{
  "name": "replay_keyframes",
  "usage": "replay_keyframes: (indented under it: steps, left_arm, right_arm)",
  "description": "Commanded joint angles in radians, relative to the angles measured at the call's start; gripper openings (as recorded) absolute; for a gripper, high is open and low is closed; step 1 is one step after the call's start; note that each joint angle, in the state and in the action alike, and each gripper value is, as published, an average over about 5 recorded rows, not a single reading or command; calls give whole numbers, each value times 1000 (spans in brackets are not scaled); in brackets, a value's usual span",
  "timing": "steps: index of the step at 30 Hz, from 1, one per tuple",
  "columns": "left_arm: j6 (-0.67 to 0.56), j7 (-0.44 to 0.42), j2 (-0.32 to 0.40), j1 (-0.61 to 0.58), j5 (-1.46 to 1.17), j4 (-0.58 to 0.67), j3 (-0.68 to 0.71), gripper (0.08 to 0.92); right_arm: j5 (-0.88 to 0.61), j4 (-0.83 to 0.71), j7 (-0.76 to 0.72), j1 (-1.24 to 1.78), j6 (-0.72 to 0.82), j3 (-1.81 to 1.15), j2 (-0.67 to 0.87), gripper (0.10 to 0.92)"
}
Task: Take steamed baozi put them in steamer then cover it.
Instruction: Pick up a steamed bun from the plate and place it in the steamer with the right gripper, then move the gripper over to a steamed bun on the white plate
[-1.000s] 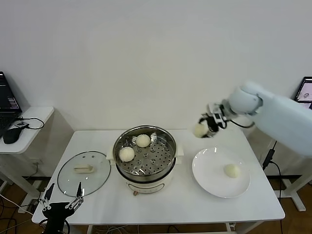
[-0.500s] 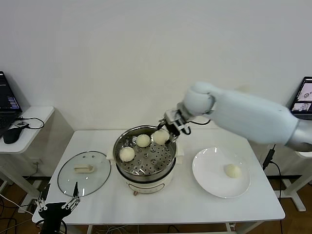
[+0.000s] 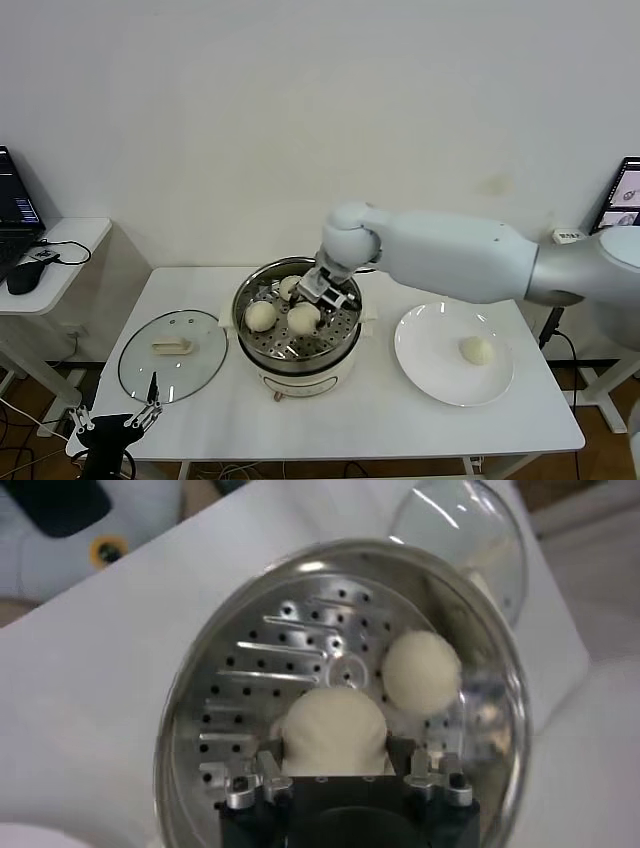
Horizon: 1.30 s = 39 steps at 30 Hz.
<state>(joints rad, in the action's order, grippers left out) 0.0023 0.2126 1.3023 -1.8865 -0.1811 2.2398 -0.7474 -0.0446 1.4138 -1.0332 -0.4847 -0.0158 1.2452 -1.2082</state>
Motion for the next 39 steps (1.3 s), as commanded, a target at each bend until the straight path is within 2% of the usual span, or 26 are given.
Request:
replay_keyframes:
  steps: [1,15,22,27,31,39]
  left_arm:
    - [-1,0,-1,2,-3,-5,-3,823]
    - [-4,2,3,2,-4,-11,0,823]
    - [-3,1,2,5,-4,-8,1,823]
    - [-3,1,-3,9,-4,-8,0,823]
    - [-1,0,-6,16,-4,-8,-1,823]
    - [0,-2,-18,20,-4,-9,0,823]
  right_arm:
    - [49,-21,-12,5,-72,38,-75,645]
    - [52,-20,-59,0,-91,45,-71,653]
    - [16,-11,-48,-25,-94,18,-43,799]
    - [-13,6,-59,-61,-69,-21,13,822]
    - [-21,26,-77,-85,2,-63,84,823]
    - [-17,80,-73,-78,304,-158,321,823]
